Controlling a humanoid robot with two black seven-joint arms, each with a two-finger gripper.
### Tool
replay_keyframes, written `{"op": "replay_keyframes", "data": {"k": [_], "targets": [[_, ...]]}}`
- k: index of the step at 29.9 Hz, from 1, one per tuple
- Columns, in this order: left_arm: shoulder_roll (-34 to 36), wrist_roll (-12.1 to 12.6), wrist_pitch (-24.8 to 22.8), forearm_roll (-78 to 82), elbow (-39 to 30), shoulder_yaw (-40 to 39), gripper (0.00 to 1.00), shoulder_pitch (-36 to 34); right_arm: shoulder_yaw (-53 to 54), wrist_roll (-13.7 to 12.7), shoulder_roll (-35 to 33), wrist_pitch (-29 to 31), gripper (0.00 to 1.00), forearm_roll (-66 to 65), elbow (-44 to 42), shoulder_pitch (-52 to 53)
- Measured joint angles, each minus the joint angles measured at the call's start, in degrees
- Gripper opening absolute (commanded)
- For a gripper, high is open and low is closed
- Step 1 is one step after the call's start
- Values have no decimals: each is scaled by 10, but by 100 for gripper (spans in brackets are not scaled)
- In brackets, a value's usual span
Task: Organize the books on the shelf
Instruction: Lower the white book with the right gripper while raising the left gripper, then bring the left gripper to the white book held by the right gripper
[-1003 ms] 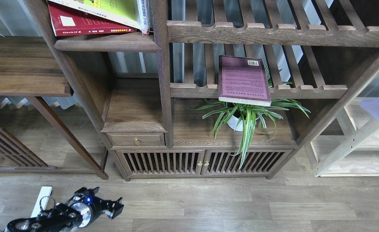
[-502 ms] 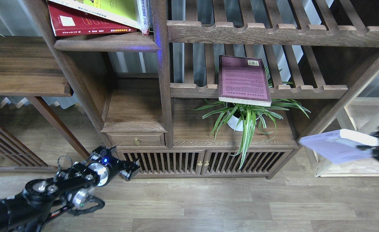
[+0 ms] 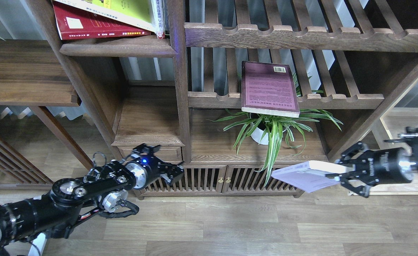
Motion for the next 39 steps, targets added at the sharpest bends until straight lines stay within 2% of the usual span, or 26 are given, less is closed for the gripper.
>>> {"op": "replay_keyframes", "data": {"k": [5,10,14,16,21,27,39], "targets": [[-15,17,-81,22,-1,-6,96,-24,0,0,31,-14,1,-6,-1,-5],[-22,29,-189,19,-4,-27,96,-47,0,0,44,-19,1,-17,-1,-5],[-15,45,-300,18,-1,-61,96,-49,0,0,48,-19,1,-20,-1,-2],[-14,49,-333,19,-1,-66,96,-50,1,0,49,-19,1,-21,-1,0],[-14,56,-350,28,-1,-68,96,-72,2,0,64,-19,1,-21,-1,4],[-15,81,-351,34,-3,-61,96,-101,18,0,84,-18,1,-19,1,12],[-26,102,-351,62,-3,-44,96,-132,19,0,117,-14,1,-15,9,34]]}}
